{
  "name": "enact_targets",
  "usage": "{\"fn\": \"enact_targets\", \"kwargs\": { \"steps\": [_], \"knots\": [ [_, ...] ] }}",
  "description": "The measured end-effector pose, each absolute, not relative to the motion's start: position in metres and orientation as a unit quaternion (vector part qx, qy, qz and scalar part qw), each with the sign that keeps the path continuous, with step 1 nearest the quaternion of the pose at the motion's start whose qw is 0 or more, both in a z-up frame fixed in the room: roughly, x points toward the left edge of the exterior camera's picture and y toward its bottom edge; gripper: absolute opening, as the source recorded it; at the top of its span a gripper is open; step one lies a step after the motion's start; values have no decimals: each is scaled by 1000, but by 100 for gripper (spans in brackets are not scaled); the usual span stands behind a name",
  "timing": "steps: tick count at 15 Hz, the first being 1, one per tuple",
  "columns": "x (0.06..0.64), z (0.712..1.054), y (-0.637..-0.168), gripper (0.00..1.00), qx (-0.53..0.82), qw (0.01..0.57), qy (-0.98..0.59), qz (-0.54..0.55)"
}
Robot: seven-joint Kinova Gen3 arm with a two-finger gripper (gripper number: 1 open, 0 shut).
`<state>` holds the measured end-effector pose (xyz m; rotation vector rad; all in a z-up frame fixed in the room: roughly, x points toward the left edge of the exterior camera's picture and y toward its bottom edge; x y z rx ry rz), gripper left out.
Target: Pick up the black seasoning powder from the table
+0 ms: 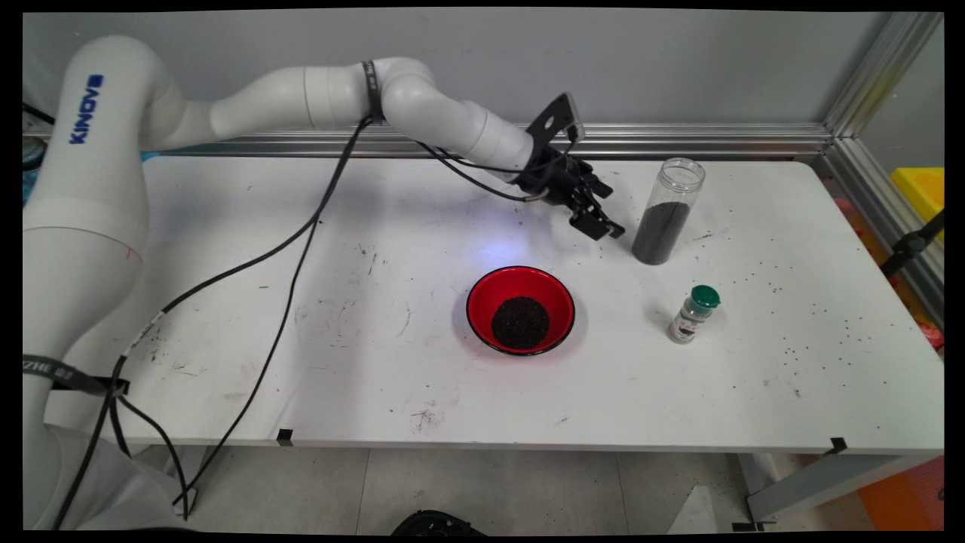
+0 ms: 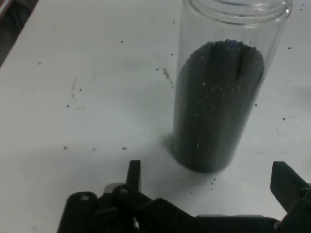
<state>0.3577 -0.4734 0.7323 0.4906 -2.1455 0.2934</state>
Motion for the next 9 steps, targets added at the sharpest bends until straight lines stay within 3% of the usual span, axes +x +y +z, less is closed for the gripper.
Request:
{"fn": "enact_targets", "kwargs": {
  "steps": [9],
  "knots": [
    [329, 706, -484, 100, 179, 468, -859, 104]
  ]
}}
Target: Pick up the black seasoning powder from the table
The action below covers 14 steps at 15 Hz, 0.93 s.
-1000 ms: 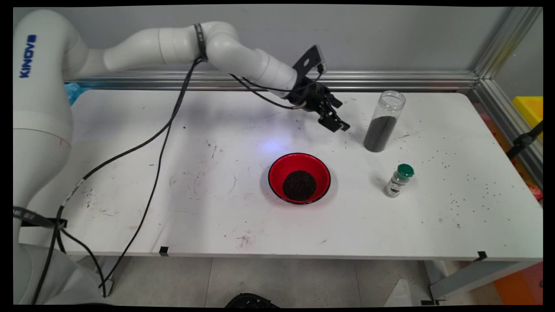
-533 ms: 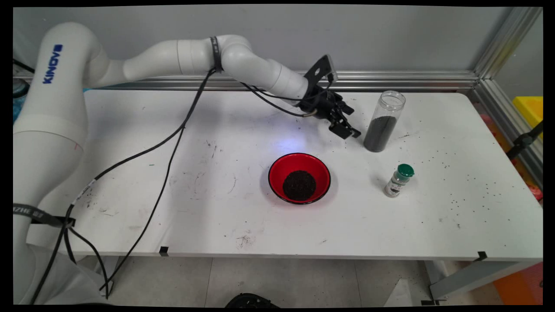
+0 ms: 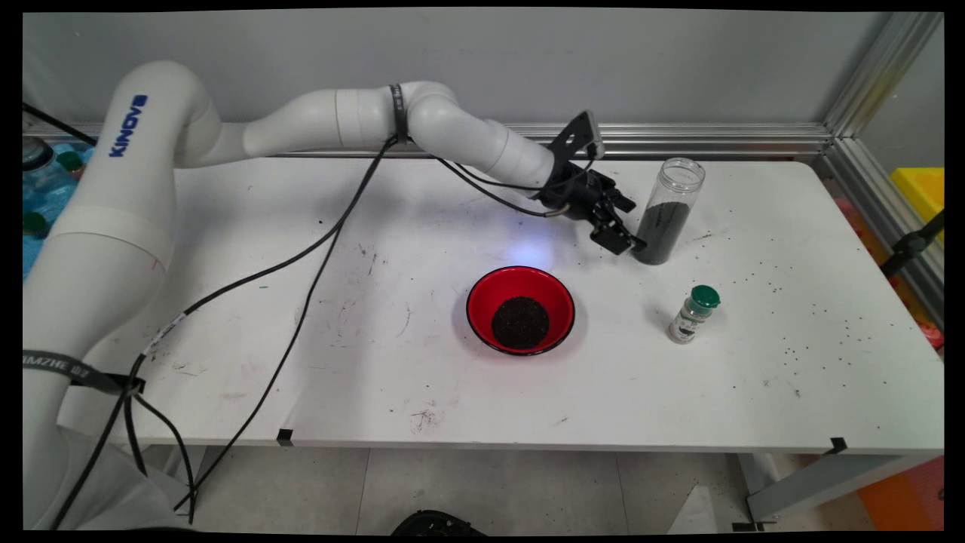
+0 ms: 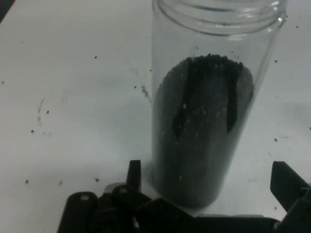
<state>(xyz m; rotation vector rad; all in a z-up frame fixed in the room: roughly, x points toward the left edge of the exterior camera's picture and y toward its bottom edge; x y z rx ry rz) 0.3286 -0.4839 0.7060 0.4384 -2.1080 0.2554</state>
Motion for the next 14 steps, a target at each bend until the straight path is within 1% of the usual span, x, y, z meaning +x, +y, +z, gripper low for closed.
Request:
{"fn": "enact_targets", "kwargs": {
  "steps": [12, 13, 14],
  "knots": [
    [298, 689, -495, 100, 179, 480, -853, 103],
    [297, 689, -496, 0, 180, 479, -853, 104],
    [297, 688, -496, 0, 180, 479, -853, 105]
  ]
}}
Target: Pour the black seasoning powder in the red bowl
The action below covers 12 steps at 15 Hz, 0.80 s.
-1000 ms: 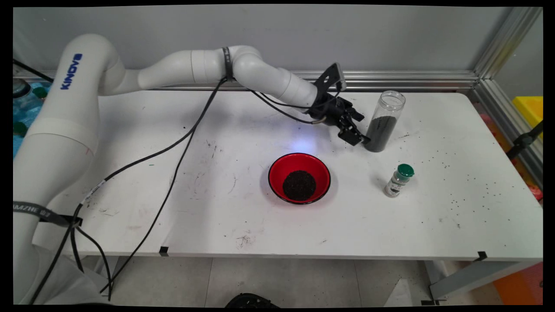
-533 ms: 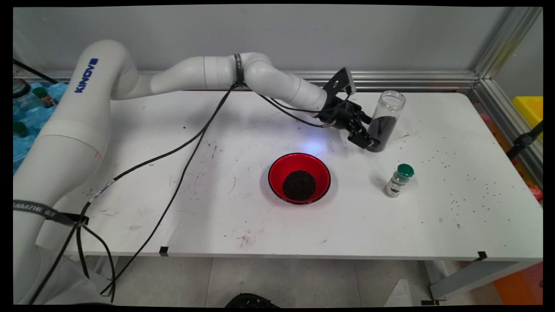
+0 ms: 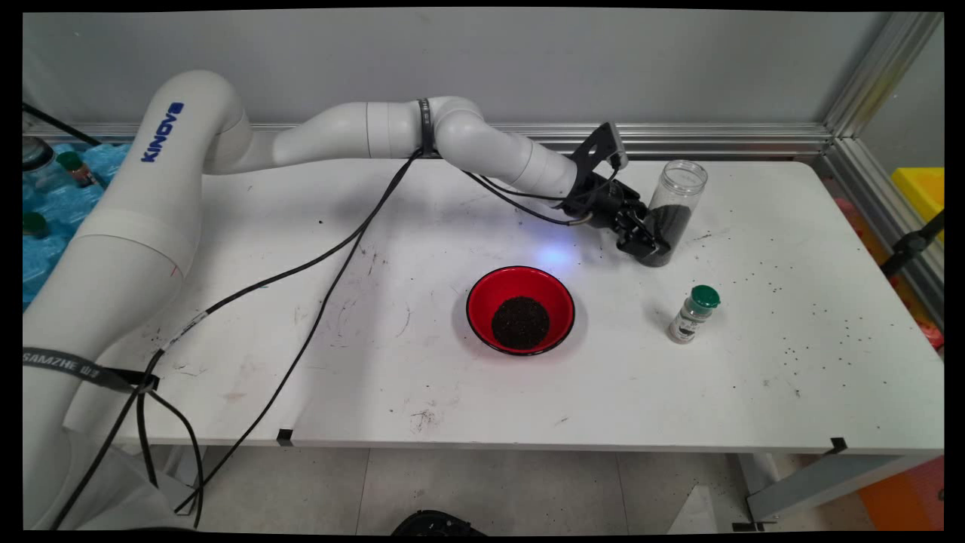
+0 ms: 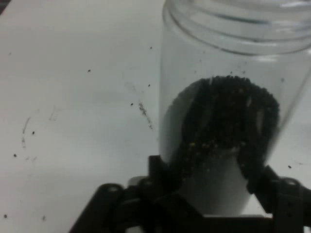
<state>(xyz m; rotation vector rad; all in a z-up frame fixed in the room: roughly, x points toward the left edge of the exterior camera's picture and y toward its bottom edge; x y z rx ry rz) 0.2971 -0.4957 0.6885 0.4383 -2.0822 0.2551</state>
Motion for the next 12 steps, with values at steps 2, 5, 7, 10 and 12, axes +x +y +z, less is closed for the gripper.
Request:
{"fn": "enact_targets", "kwargs": {
  "steps": [2, 5, 7, 10, 12],
  "knots": [
    [297, 688, -495, 0, 179, 477, -854, 104],
    [297, 687, -493, 0, 178, 474, -856, 102],
    [297, 688, -490, 0, 179, 473, -857, 101],
    [300, 693, -486, 0, 181, 472, -857, 102],
    [303, 700, -484, 0, 182, 473, -855, 106]
  ]
}}
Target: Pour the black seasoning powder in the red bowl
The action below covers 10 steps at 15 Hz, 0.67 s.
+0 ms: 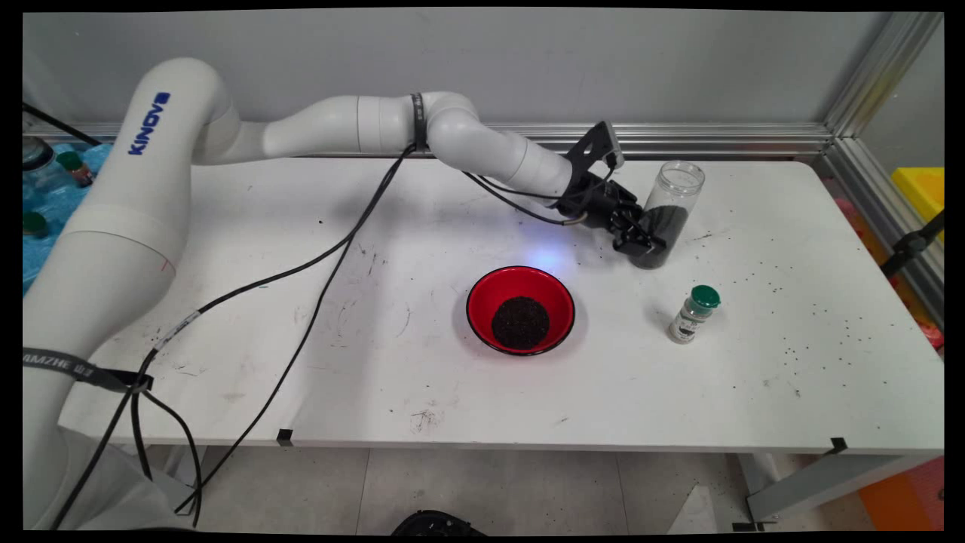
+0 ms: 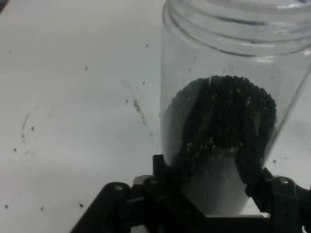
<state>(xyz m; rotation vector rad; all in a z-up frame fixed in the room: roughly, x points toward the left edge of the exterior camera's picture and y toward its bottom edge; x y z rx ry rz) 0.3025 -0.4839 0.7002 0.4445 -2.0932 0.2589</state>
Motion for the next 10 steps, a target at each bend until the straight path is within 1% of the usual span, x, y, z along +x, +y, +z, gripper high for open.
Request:
{"fn": "enact_targets", "kwargs": {
  "steps": [10],
  "knots": [
    [316, 762, -464, 0, 172, 481, -849, 134]
  ]
}}
